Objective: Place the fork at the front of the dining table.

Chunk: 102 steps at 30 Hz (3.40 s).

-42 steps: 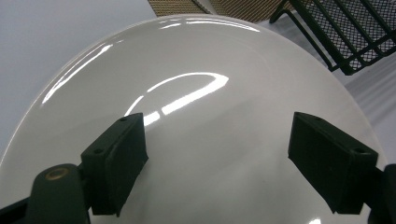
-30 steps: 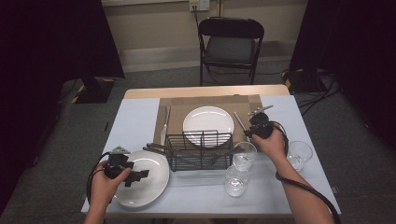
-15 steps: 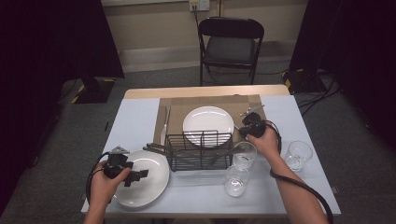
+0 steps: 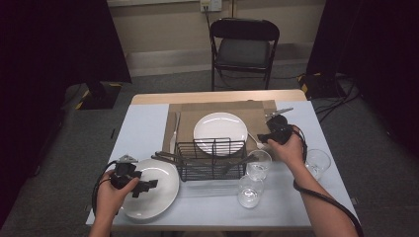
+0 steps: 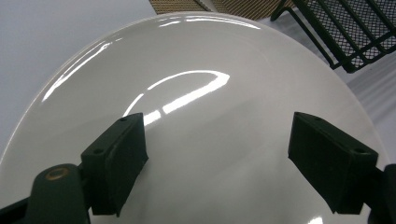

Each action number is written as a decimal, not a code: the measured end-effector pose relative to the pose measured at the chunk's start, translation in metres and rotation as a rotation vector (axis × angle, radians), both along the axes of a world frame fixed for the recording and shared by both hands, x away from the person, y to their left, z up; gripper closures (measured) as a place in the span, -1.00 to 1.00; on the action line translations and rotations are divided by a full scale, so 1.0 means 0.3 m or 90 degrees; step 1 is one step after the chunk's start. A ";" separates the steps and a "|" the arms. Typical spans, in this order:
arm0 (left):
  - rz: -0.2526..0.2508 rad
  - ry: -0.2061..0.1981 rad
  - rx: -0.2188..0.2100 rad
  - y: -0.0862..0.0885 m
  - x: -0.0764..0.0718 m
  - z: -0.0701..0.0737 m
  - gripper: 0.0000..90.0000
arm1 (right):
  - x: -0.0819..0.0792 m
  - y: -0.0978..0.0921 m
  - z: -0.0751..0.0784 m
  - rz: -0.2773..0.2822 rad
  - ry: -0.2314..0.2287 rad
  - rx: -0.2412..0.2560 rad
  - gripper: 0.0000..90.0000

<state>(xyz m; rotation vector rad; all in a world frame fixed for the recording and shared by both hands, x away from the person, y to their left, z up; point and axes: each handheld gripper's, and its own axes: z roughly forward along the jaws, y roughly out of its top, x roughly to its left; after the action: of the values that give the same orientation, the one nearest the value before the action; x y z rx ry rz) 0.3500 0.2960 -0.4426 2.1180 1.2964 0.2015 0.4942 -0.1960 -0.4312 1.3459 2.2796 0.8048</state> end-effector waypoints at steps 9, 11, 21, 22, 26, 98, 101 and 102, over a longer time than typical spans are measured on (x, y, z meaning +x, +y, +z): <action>-0.006 0.002 0.001 -0.008 -0.001 0.000 -0.58 | -0.026 -0.021 -0.030 -0.023 0.009 0.007 -0.28; -0.003 0.000 0.000 -0.009 -0.001 0.001 -0.58 | -0.023 -0.012 -0.036 -0.014 0.014 0.001 -0.26; 0.005 0.001 -0.001 0.005 0.001 -0.003 -0.58 | 0.017 0.051 -0.075 0.036 0.059 0.015 0.24; 0.004 0.000 -0.004 0.006 0.002 -0.003 -0.58 | 0.020 0.057 -0.080 0.042 0.060 0.014 0.25; 0.005 0.001 -0.001 0.013 0.000 -0.002 -0.58 | 0.021 0.066 -0.078 0.043 0.053 -0.002 0.67; -0.002 0.001 0.002 -0.005 -0.002 0.000 -0.58 | -0.048 -0.013 -0.069 -0.076 0.095 0.054 0.12; -0.004 0.002 0.002 -0.007 -0.003 0.001 -0.58 | -0.058 -0.009 -0.067 -0.075 0.101 0.072 0.13; -0.004 0.002 0.002 -0.007 -0.003 0.001 -0.58 | -0.058 -0.009 -0.067 -0.075 0.101 0.072 0.13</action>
<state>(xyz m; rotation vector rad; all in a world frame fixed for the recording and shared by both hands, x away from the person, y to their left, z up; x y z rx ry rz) 0.3492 0.2938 -0.4423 2.1258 1.2928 0.1974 0.4767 -0.1987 -0.4512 1.6319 2.2768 0.8245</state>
